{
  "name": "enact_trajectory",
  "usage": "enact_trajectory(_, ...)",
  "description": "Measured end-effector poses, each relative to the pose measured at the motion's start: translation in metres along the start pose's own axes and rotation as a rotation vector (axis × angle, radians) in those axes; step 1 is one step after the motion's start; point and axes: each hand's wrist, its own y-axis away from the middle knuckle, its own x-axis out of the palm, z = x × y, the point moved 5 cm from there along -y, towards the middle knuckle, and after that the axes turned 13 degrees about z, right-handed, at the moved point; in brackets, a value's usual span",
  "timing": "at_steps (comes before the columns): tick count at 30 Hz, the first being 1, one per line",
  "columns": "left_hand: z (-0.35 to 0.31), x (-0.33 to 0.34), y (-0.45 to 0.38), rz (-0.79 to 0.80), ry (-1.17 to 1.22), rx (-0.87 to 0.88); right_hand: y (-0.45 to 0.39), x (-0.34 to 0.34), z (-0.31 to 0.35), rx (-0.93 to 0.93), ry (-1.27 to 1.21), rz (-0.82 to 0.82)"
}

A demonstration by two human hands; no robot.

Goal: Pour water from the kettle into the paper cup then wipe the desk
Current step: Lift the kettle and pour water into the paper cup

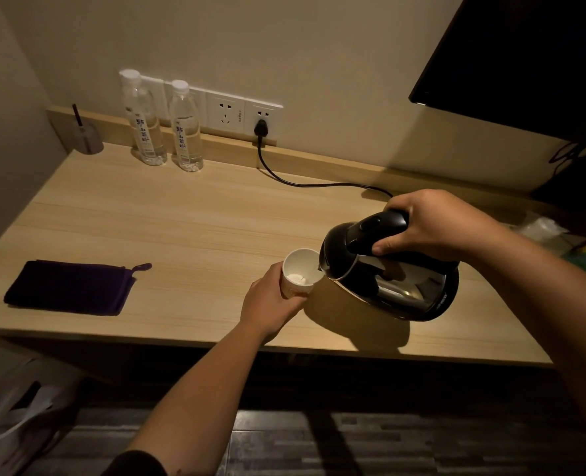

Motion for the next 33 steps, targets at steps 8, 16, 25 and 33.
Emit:
enact_trajectory(8, -0.001, -0.002, 0.001, -0.001, -0.023, 0.01, -0.005, -0.004, 0.008, -0.002, 0.046, 0.022)
enact_trajectory(16, -0.001, -0.001, 0.0, 0.008, -0.025, 0.012, -0.007, -0.004, 0.009, 0.005, 0.062, 0.019)
enact_trajectory(25, -0.003, -0.001, 0.001, 0.001, -0.036, 0.022, -0.009, -0.005, 0.014, 0.017, 0.089, 0.037)
enact_trajectory(33, -0.002, -0.002, 0.0, -0.003, -0.042, 0.029, -0.016, -0.008, 0.018, 0.033, 0.11, 0.063)
